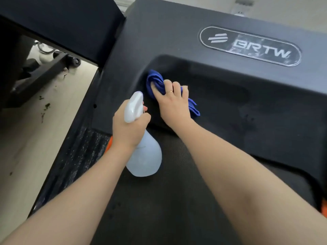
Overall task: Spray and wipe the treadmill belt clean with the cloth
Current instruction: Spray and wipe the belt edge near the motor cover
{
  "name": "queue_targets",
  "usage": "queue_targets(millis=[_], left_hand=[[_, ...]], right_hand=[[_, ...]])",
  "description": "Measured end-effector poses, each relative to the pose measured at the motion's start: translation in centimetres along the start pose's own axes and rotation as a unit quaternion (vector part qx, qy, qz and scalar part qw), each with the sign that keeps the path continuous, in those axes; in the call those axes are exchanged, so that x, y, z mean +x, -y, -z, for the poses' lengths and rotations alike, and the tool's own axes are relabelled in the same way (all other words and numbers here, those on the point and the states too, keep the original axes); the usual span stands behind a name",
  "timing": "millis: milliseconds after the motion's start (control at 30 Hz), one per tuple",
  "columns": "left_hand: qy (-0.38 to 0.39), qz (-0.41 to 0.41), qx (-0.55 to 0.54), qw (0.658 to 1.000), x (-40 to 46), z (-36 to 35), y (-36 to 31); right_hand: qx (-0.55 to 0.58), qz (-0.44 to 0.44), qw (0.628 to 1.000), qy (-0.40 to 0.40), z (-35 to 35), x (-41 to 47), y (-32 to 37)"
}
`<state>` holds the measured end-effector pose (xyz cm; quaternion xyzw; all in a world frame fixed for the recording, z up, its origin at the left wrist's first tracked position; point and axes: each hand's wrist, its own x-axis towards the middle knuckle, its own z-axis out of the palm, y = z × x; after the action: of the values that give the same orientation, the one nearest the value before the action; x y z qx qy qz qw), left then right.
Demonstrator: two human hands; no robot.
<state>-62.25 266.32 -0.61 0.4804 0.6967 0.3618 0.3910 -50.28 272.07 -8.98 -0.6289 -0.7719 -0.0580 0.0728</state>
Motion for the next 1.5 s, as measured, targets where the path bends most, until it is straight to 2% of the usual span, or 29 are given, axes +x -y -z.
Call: queue_targets(millis=[67,200,267,333,400,467,500,600,633,667,700,800,900,933,967,1000,1100,1167,1200,1233,1300,1367,1433,1500], left_hand=[[0.017,-0.007,0.004,1.000,-0.2,-0.1,-0.1],[0.056,-0.001,0.014,0.998,-1.1,-1.8,-0.1],[0.091,-0.001,0.021,0.996,-2.0,-3.2,-0.4],[0.122,0.000,0.016,0.992,-2.9,-4.8,-0.9],[0.143,0.000,0.011,0.990,-3.9,-6.3,-1.5],[0.162,0.000,0.014,0.987,-4.7,-7.7,-2.1],[0.172,-0.002,0.019,0.985,-5.2,-8.4,-2.4],[0.186,0.000,0.022,0.982,-6.3,-10.6,-3.3],[0.191,0.000,0.024,0.981,-6.7,-11.3,-3.6],[0.198,-0.002,0.028,0.980,-7.1,-12.0,-3.9],[0.204,-0.003,0.030,0.978,-7.4,-12.6,-4.2],[0.197,0.002,0.025,0.980,-8.3,-13.6,-4.7],[0.182,0.007,0.028,0.983,-8.8,-13.8,-4.8],[0.179,0.007,0.029,0.983,-8.9,-13.6,-4.7],[0.174,0.007,0.032,0.984,-8.9,-13.3,-4.7],[0.166,0.009,0.034,0.985,-8.8,-12.9,-4.5],[0.139,0.026,0.042,0.989,-8.5,-11.7,-4.1],[0.123,0.038,0.045,0.991,-8.4,-10.9,-3.7],[0.116,0.041,0.049,0.991,-8.4,-10.4,-3.3],[0.109,0.043,0.057,0.991,-8.5,-9.8,-3.1],[0.090,0.052,0.069,0.992,-8.4,-8.4,-2.4],[0.070,0.073,0.060,0.993,-7.9,-7.1,-1.7],[0.050,0.089,0.045,0.994,-7.1,-5.7,-1.0],[0.042,0.096,0.031,0.994,-6.6,-4.2,-0.4]], right_hand=[[-0.017,0.010,1.000,-0.012,0.3,-0.5,-3.3],[-0.011,-0.157,0.987,-0.023,2.4,-4.2,-12.5],[0.007,-0.299,0.954,0.016,3.5,-7.8,-17.2],[0.011,-0.444,0.896,0.009,4.2,-11.0,-20.1],[0.004,-0.509,0.861,-0.006,3.9,-12.1,-20.9],[0.024,-0.499,0.866,0.006,3.6,-11.8,-20.5],[0.029,-0.460,0.887,0.014,3.5,-11.8,-19.8],[0.014,-0.211,0.977,0.012,2.8,-13.4,-18.3],[-0.002,-0.138,0.990,0.013,2.9,-14.1,-19.4],[-0.010,-0.110,0.994,0.005,3.2,-14.8,-21.3],[-0.007,-0.132,0.991,-0.003,3.6,-15.7,-23.3],[0.015,-0.311,0.950,0.007,5.7,-18.2,-26.7],[0.016,-0.467,0.884,0.026,5.1,-16.8,-24.6],[0.024,-0.491,0.870,0.027,4.9,-15.8,-22.9],[0.040,-0.478,0.877,0.022,4.7,-14.8,-20.9],[0.055,-0.428,0.902,0.015,4.4,-14.0,-18.9],[0.022,-0.168,0.985,0.014,3.0,-14.0,-15.4],[0.007,-0.048,0.999,-0.011,3.0,-14.3,-17.2],[0.008,-0.047,0.999,-0.027,3.0,-14.8,-18.8],[0.007,-0.095,0.995,-0.039,3.0,-15.4,-20.1],[0.003,-0.266,0.964,-0.027,3.8,-16.1,-20.7],[0.012,-0.380,0.925,0.020,4.0,-14.9,-18.1],[0.025,-0.370,0.926,0.068,3.9,-12.4,-13.6],[0.031,-0.288,0.951,0.104,3.6,-10.3,-8.8]])
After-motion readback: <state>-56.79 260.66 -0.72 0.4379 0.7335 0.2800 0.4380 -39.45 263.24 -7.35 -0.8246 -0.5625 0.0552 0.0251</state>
